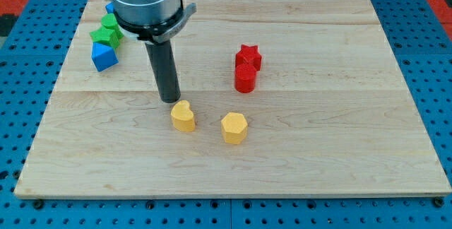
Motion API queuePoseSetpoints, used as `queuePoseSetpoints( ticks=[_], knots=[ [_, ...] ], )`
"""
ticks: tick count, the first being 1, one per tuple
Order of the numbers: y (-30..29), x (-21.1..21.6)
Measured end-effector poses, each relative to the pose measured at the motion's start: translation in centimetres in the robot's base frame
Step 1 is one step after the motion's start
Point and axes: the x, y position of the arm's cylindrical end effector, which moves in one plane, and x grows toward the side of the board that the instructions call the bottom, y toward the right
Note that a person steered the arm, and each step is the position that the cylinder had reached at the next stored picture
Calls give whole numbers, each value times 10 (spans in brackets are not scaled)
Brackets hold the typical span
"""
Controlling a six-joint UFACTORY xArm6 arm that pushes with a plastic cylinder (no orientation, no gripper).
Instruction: Move the green star towards center
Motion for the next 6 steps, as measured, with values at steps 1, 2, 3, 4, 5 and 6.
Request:
queuePoseSetpoints(
  ticks=[1,2,3,4,5,6],
  knots=[
    [30,3],
    [-13,-3],
    [-113,-12],
    [-219,-21],
    [-218,-95],
    [-180,-141]
  ],
)
